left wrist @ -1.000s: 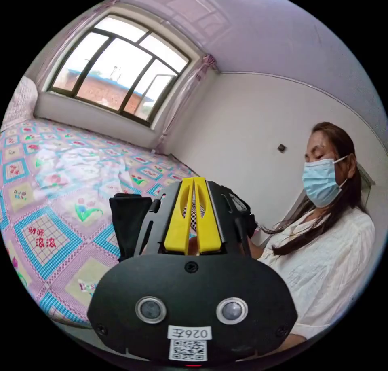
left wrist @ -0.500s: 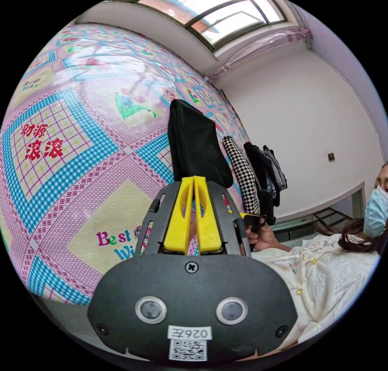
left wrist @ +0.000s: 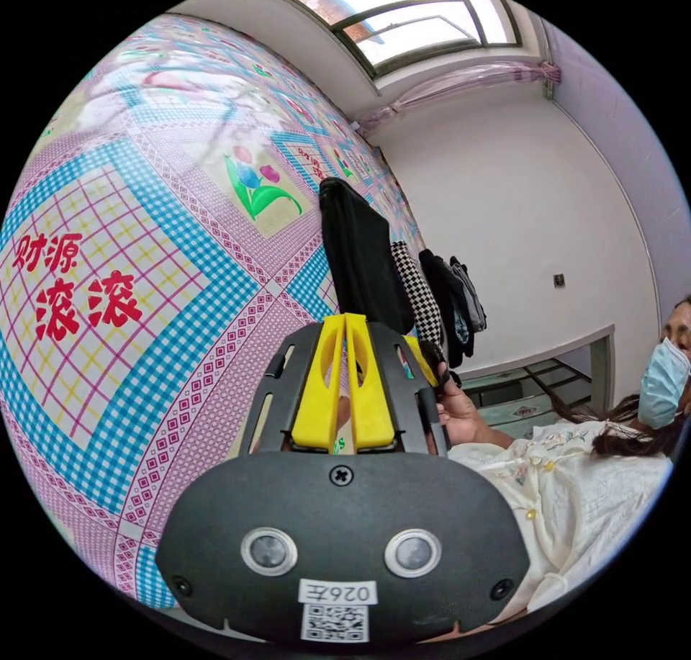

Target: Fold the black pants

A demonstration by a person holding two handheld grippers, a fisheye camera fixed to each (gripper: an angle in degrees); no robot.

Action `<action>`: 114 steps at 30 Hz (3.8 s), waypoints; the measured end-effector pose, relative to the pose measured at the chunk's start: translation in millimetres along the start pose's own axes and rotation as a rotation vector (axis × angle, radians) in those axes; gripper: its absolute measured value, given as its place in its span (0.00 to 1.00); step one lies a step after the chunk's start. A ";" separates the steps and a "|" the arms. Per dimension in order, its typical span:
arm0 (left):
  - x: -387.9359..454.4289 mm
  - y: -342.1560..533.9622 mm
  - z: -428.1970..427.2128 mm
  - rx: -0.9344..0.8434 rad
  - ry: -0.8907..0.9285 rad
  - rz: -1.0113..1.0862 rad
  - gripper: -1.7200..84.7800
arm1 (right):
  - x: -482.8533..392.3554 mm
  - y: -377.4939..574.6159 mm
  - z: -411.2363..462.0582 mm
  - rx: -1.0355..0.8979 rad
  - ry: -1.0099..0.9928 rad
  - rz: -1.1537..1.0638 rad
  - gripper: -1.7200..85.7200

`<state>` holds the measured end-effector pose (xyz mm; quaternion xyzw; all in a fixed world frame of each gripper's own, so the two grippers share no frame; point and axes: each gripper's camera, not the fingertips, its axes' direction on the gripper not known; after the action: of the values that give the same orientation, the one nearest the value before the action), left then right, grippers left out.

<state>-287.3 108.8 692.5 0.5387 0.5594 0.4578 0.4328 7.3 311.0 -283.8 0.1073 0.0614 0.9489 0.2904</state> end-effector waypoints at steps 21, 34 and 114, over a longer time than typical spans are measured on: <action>-69.8 -3.8 109.9 -0.082 0.382 -0.132 0.17 | -107.2 -79.7 -97.0 0.017 -0.286 0.042 0.03; -75.4 26.0 110.4 -0.188 0.462 -0.098 0.13 | -84.6 -48.8 -176.9 0.035 -0.311 0.087 0.03; -99.0 168.4 127.4 -0.448 0.255 -0.211 0.08 | 98.1 91.7 22.4 -0.382 0.433 -0.711 0.09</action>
<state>-123.5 15.8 830.1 0.3066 0.5473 0.5863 0.5125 -115.9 292.0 -229.2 -0.1767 -0.0222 0.7854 0.5929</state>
